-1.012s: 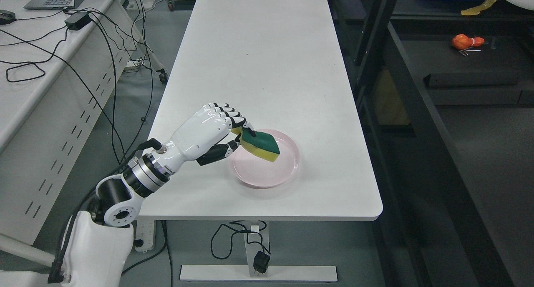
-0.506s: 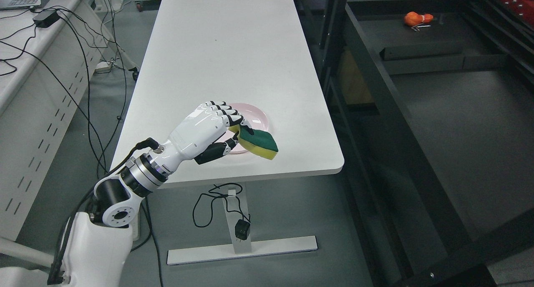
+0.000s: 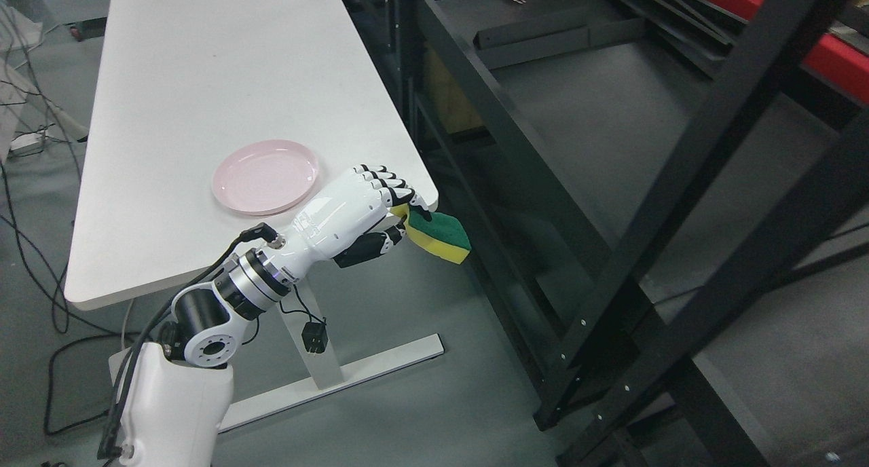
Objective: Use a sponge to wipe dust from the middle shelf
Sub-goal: 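Turn toward the metal shelf carrying the sponge in the left hand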
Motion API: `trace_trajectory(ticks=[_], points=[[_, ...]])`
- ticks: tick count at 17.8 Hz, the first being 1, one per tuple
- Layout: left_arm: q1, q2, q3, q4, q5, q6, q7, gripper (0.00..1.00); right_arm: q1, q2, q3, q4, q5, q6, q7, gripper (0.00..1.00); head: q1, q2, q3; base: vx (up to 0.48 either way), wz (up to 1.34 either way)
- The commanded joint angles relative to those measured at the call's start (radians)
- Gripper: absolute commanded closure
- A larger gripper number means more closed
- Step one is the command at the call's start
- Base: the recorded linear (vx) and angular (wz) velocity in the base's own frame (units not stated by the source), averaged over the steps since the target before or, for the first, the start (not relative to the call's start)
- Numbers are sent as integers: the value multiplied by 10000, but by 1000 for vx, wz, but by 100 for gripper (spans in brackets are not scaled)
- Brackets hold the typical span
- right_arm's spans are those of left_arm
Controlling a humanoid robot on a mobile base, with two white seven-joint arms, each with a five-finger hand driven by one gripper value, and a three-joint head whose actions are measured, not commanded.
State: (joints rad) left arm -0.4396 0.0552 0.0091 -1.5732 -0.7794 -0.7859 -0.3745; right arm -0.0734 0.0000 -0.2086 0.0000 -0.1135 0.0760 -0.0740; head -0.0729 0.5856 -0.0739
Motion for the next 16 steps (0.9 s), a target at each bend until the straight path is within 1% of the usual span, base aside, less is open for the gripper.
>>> trace_trajectory(ticks=[1,12,14,16], points=[[-206,-306,154,8,2,5,-13,100,-2,-175,0,-175,0,7,4,0,0,0,0,-221,-537],[-221,-377,2,8,17,5,-44,99,-2,-175,0,-175,0,7,4,0,0,0,0,-195,-476],[-298,-377,-258,8,17,5,-212,99,-2,-175,0,-175,0,7,4,0,0,0,0,-180,-556],[-390,-377,-1067,8,-29,5,-274,99,-2,-175,0,-175,0,7,4,0,0,0,0,-167,-587]])
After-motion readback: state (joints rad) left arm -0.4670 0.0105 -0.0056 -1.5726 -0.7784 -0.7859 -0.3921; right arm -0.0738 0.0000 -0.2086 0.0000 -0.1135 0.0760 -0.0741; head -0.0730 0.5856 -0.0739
